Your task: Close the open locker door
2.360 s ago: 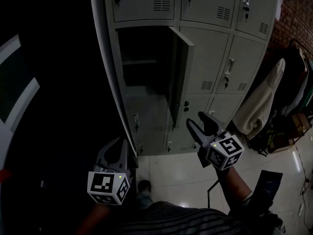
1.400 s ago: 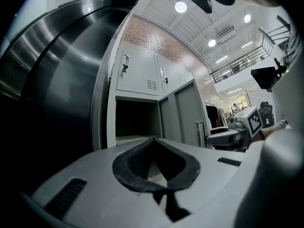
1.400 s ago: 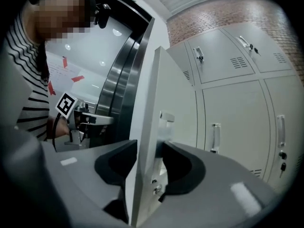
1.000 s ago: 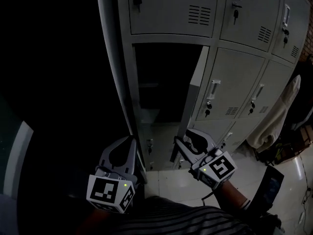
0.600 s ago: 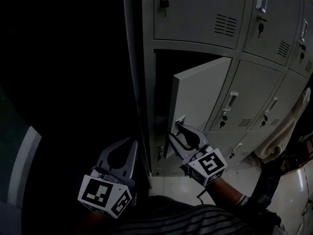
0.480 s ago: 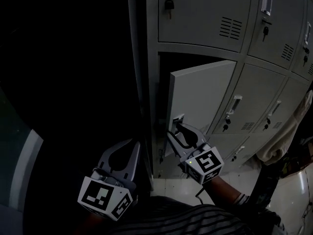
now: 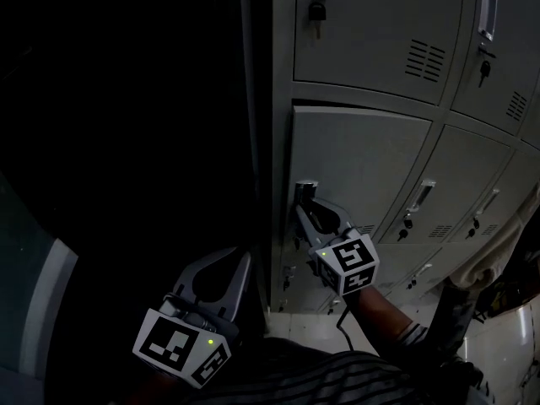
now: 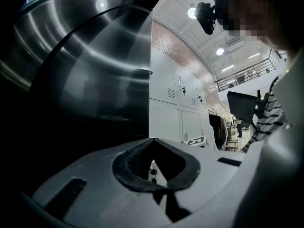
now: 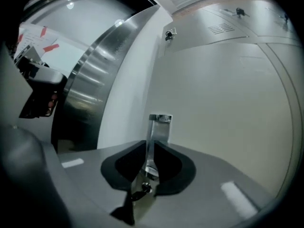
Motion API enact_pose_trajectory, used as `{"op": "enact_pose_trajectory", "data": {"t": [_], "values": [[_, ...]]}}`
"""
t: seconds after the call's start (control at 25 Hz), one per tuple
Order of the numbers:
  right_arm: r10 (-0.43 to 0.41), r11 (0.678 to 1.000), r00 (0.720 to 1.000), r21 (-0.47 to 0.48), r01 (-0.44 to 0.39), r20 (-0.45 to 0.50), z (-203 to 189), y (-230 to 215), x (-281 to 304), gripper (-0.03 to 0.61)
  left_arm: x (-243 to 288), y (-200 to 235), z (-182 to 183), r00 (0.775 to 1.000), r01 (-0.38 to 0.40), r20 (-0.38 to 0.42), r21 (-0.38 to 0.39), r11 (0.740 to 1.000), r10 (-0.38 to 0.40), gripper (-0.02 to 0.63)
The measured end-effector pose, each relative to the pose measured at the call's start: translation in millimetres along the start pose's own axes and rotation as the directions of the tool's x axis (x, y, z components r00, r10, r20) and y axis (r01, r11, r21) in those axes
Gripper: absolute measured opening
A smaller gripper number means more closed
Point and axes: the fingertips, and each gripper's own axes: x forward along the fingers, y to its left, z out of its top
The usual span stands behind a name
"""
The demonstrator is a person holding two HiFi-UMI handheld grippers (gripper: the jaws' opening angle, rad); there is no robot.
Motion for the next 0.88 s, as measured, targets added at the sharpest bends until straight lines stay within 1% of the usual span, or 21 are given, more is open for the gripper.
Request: {"op": "enact_pose_trajectory", "data": {"t": [0.12, 0.28, 0.4, 0.52, 0.6, 0.68, 0.72, 0.88], "values": [[-0.029, 1.000, 0.999, 0.008, 0.029, -0.023, -7.2, -14.2, 8.8, 0.055, -0.4, 3.4, -1.7, 1.000, -0.006, -0.006, -0.003, 1.000, 0.006, 0.005], [-0.048, 0.999, 0.997, 0.005, 0.049, -0.054, -15.8, -22.0, 15.4, 0.053, -0.9, 8.3, 0.6, 1.000, -0.015, -0.001, -0.005, 1.000, 0.015, 0.005], [-0.064, 0.998, 0.996, -0.017, 0.063, -0.058, -17.3, -22.7, 18.4, 0.018, -1.5, 10.1, 0.1, 1.000, -0.016, -0.002, -0.008, 1.000, 0.016, 0.005], [-0.079, 0.997, 0.995, -0.031, 0.077, -0.067, -18.9, -21.3, 21.0, 0.018, -3.1, 12.5, -0.3, 1.000, -0.021, -0.002, -0.011, 1.000, 0.021, 0.005], [-0.070, 0.997, 0.995, -0.027, 0.068, -0.072, -20.4, -18.7, 22.6, 0.023, -4.6, 13.2, -0.5, 1.000, -0.022, 0.000, -0.012, 1.000, 0.022, 0.005], [-0.048, 0.999, 0.996, -0.016, 0.047, -0.072, -19.9, -13.9, 22.0, 0.059, -5.8, 12.3, -1.5, 1.000, -0.019, -0.001, -0.012, 1.000, 0.019, 0.005], [-0.037, 0.999, 0.997, -0.008, 0.037, -0.065, -17.7, -10.9, 19.7, 0.066, -6.7, 11.1, -2.0, 1.000, -0.018, -0.002, -0.012, 1.000, 0.018, 0.005], [-0.011, 0.999, 1.000, 0.033, 0.011, 0.002, 1.6, 4.0, -6.0, 0.069, -12.6, 3.5, -1.7, 1.000, -0.014, 0.003, -0.010, 1.000, 0.014, 0.005]]}}
